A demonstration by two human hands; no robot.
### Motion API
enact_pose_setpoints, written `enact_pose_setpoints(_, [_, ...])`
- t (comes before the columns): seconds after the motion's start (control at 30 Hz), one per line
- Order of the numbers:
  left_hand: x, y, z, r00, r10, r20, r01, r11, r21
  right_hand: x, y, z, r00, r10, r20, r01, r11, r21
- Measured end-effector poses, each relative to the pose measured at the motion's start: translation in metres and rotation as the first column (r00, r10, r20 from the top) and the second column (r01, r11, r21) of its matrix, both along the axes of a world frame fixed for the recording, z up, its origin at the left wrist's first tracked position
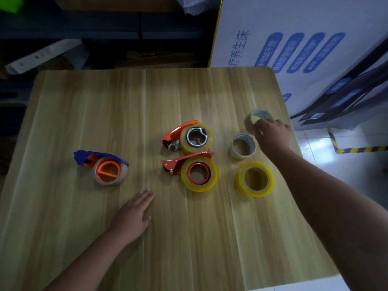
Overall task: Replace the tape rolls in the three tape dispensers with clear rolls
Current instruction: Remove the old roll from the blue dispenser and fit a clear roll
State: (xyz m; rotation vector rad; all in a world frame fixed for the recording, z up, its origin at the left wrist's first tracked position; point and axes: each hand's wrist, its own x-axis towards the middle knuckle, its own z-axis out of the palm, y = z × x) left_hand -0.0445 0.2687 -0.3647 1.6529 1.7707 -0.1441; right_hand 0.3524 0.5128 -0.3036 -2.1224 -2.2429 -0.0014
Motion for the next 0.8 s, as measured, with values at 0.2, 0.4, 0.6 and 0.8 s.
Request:
enact_pose_setpoints(0.2, [0.004,-0.001,-0.003,0.998,-0.044,-0.048,0.044,0.999,-0.01,0.051,-0.033,-0.018,0.995,-0.075,0.06,0.081,0.991,-0.102])
enact_pose_setpoints(0.4, [0.002,0.001,-0.003,1.0,-0.026,0.001,0.026,0.999,-0.043,0.05,-0.053,-0.027,0.994,-0.097,0.056,0.106,0.973,-0.204])
enact_pose_setpoints(0.6, [-0.014,0.001,0.023,0.983,0.158,0.094,-0.164,0.984,0.068,0.041,-0.075,-0.011,0.987,-0.116,-0.11,0.106,0.99,-0.094])
enact_pose_setpoints(0.8, [-0.072,0.019,0.049,0.942,0.284,-0.178,-0.167,0.858,0.486,0.019,-0.141,-0.008,0.974,-0.066,-0.215,0.053,0.996,-0.066])
